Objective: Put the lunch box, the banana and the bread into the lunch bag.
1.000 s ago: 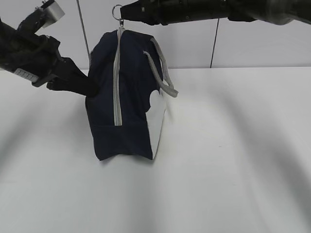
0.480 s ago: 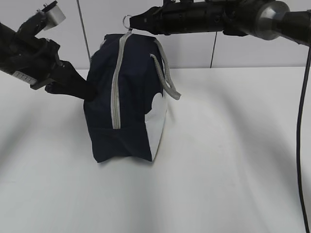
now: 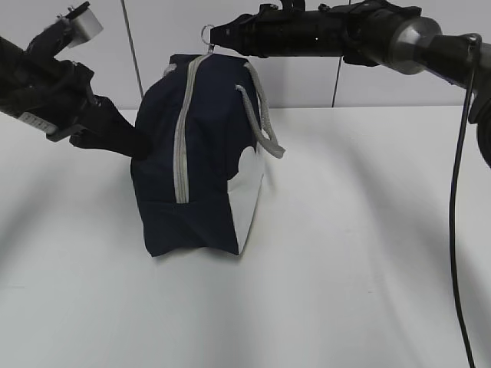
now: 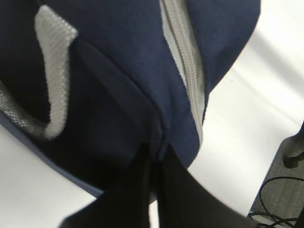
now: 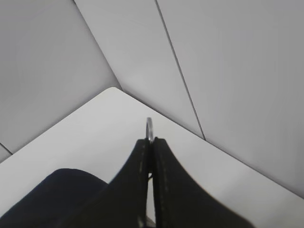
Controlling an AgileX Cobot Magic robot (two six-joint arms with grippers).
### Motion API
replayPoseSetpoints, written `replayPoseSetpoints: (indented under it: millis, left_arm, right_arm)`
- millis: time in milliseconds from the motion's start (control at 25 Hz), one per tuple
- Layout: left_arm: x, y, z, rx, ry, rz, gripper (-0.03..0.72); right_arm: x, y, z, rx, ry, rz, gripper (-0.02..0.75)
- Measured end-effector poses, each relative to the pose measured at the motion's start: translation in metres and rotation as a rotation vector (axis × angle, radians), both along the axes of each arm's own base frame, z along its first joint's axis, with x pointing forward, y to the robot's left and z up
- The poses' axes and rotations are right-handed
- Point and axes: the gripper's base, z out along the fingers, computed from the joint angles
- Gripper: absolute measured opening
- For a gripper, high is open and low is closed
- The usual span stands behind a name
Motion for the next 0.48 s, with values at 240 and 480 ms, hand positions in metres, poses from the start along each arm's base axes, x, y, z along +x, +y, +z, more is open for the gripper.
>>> replayPoseSetpoints:
  millis: [240,480]
  left_arm:
    - [0.0,0.0,0.0,0.001,-0.001,0.001,0.002]
    - [0.0,0.0,0.0,0.001,0.0,0.003,0.002]
  right_arm:
    - [0.004,0.0,-0.014,0.027,0.059,-0.029,-0.016]
    - [0.007,0.0,-0.026,0.047,0.103,-0.042,-0.016]
